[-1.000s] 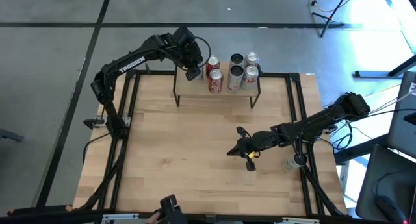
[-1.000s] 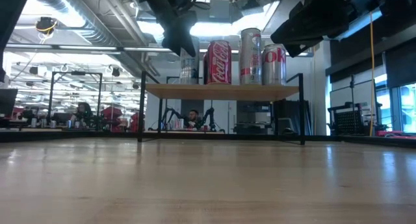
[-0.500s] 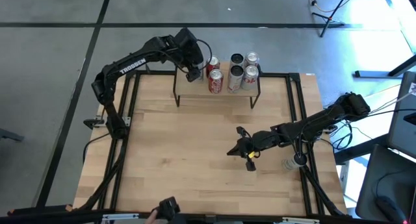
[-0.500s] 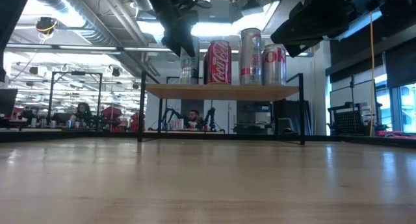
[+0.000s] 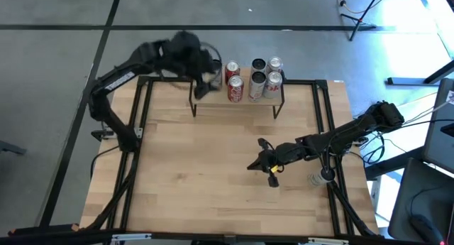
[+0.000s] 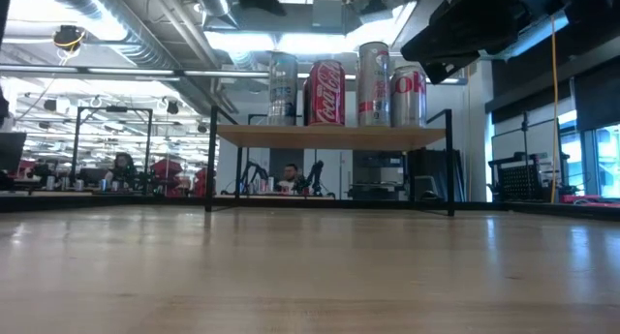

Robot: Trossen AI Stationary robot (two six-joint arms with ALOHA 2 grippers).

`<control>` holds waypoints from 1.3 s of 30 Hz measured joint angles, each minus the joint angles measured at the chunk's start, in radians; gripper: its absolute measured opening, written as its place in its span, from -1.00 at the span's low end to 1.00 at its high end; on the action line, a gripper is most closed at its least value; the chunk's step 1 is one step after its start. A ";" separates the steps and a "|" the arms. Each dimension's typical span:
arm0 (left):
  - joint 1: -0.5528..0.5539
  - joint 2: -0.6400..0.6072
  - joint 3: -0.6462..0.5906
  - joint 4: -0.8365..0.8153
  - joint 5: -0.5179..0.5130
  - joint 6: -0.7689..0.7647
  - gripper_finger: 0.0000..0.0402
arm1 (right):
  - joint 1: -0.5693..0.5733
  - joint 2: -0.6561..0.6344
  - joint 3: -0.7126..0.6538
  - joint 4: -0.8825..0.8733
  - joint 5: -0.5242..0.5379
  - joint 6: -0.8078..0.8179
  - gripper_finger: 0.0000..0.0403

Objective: Place canned beverage on shelf
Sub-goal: Put the white-blue soda can on the shelf aligned with the other white-blue soda can

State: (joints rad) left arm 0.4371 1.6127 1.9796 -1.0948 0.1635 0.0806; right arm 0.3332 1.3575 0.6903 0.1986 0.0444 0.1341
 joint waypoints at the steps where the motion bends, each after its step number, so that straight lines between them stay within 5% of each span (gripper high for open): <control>1: -0.036 -0.014 -0.024 -0.001 0.000 -0.022 0.65 | 0.000 0.000 0.000 -0.001 0.000 0.000 -0.99; 5: -0.214 -0.087 -0.175 0.049 -0.073 -0.111 0.65 | 0.000 0.000 0.000 0.037 -0.001 0.010 -0.99; 10: -0.461 -0.216 -0.523 0.341 -0.284 -0.201 0.65 | 0.000 -0.021 0.044 -0.060 -0.008 0.016 -0.99; 15: -0.672 -0.314 -0.886 0.754 -0.435 -0.281 0.65 | 0.035 -0.087 0.175 -0.423 0.036 0.098 -0.99; 22: -0.858 -0.229 -1.219 1.417 -0.434 -0.313 0.65 | 0.208 -0.129 0.421 -1.055 0.187 0.441 -0.99; 31: -0.943 0.080 -1.211 1.841 -0.435 -0.311 0.65 | 0.456 -0.130 0.546 -1.504 0.161 1.026 -0.92; 39: -0.948 0.194 -1.101 1.846 -0.435 -0.340 0.65 | 0.608 -0.129 0.541 -1.768 0.067 1.398 -0.12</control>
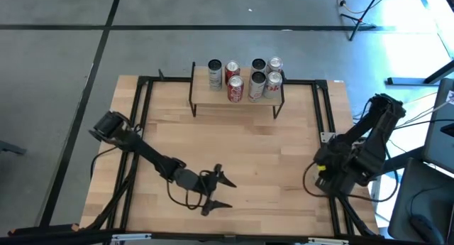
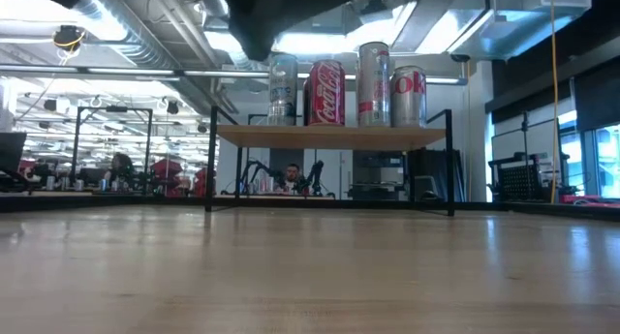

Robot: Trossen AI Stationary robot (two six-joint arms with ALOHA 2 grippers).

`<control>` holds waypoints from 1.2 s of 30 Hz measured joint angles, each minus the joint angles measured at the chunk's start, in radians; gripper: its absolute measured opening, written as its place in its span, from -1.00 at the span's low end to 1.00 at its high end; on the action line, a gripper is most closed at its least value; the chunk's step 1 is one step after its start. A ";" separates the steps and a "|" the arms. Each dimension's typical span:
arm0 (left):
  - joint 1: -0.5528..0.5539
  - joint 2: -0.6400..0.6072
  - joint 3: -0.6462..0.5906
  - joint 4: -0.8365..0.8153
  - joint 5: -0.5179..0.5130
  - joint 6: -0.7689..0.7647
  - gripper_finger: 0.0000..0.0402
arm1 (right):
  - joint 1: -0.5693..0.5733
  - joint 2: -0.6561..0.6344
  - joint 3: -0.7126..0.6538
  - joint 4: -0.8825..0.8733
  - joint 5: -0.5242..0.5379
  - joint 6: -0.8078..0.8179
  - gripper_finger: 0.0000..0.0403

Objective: Place canned beverage on shelf
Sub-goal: Put the white-blue soda can on the shelf aligned with the other white-blue soda can

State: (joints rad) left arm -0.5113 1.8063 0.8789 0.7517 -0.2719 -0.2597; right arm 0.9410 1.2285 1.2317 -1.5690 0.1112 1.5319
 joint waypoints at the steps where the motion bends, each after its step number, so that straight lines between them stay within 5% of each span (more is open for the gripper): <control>1: 0.000 0.005 0.008 0.001 -0.001 -0.007 0.65 | 0.018 0.000 -0.002 -0.011 -0.001 0.035 0.01; 9: -0.032 0.008 0.012 0.012 -0.057 -0.047 0.65 | 0.093 0.004 -0.031 -0.001 -0.021 0.145 0.73; 17: -0.063 0.008 0.012 0.013 -0.086 -0.047 0.65 | 0.093 0.005 -0.127 0.028 -0.094 0.166 0.92; 25: -0.063 0.008 0.012 0.013 -0.118 -0.045 0.65 | 0.093 0.005 -0.215 0.153 -0.108 0.084 0.82; 32: -0.059 0.008 0.011 0.045 -0.134 -0.021 0.65 | 0.093 0.003 -0.234 0.187 -0.100 0.010 0.11; 36: -0.059 0.008 0.011 0.048 -0.146 -0.026 0.65 | 0.084 0.005 -0.225 0.255 -0.039 -0.128 0.10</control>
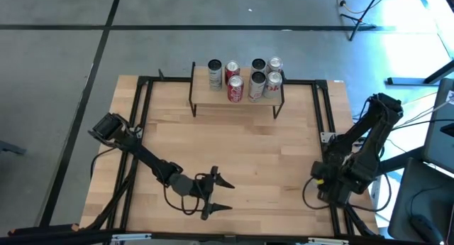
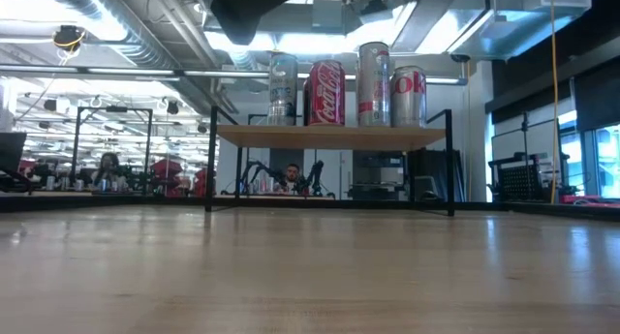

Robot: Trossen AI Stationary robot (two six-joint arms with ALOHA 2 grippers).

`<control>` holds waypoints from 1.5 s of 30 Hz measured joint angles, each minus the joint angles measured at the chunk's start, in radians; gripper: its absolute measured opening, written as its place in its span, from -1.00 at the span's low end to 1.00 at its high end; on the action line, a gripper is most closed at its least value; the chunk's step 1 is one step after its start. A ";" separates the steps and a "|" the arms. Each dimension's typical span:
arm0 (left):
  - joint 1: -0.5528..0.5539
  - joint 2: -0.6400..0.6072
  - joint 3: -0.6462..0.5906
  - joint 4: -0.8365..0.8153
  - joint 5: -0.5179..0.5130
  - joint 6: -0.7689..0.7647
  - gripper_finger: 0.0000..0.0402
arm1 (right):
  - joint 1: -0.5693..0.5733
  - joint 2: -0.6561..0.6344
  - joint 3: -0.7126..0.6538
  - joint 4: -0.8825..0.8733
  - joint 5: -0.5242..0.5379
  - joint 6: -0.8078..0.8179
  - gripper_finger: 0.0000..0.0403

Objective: Place canned beverage on shelf
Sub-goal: Put the white-blue soda can on the shelf aligned with the other white-blue soda can

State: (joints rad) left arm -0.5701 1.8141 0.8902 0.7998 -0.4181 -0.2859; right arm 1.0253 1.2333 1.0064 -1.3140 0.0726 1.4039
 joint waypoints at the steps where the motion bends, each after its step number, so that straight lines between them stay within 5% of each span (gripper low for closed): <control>1: 0.000 0.000 0.000 -0.001 0.000 -0.005 0.65 | -0.011 0.004 0.005 0.035 0.026 -0.044 0.10; 9: 0.000 0.000 0.000 -0.031 -0.013 -0.052 0.65 | -0.168 0.116 0.106 0.281 0.123 -0.493 0.10; 24: 0.002 0.000 0.000 -0.086 -0.062 -0.047 0.65 | -0.537 0.498 0.538 0.107 0.030 -1.123 0.10; 37: 0.040 0.000 0.000 -0.146 -0.065 -0.078 0.65 | -0.655 0.595 0.585 0.152 -0.013 -1.261 0.10; 45: 0.040 0.000 0.000 -0.153 -0.068 -0.078 0.65 | -0.653 0.596 0.585 0.167 -0.013 -1.278 0.75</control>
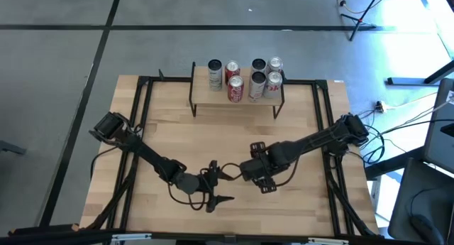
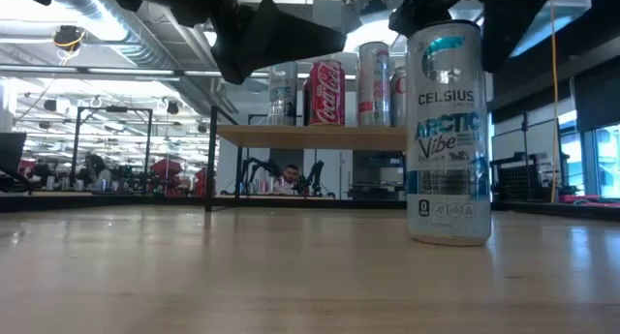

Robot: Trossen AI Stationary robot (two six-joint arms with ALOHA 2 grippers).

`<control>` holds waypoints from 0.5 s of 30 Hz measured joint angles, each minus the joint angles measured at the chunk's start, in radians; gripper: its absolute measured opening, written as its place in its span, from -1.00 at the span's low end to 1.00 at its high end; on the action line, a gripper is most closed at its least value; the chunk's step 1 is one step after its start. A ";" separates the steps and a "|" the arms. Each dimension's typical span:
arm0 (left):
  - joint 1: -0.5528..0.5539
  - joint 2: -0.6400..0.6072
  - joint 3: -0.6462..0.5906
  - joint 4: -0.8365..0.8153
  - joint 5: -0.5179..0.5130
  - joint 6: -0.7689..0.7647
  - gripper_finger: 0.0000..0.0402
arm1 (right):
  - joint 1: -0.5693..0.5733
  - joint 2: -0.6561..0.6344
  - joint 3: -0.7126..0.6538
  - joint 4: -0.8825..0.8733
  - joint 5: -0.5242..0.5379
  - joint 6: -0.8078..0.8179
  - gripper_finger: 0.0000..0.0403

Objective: Place canned beverage on shelf
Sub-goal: Put the white-blue soda can on the shelf aligned with the other white-blue soda can

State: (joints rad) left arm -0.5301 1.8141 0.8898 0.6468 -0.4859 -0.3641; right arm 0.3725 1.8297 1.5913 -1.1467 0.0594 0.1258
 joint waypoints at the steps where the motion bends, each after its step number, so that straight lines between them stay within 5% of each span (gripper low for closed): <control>1: 0.001 0.000 0.000 0.000 -0.002 0.000 0.65 | 0.000 0.000 0.000 -0.010 0.000 0.000 0.83; 8: 0.042 0.000 0.000 0.031 -0.020 -0.008 0.65 | 0.046 -0.113 0.016 -0.227 0.012 0.175 0.85; 15: 0.130 0.027 0.046 0.027 -0.010 0.057 0.65 | 0.268 -0.393 -0.155 -0.150 0.325 0.473 0.77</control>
State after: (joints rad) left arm -0.4001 1.8414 0.9363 0.6735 -0.4962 -0.3075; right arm 0.6404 1.4363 1.4361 -1.2965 0.3848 0.5988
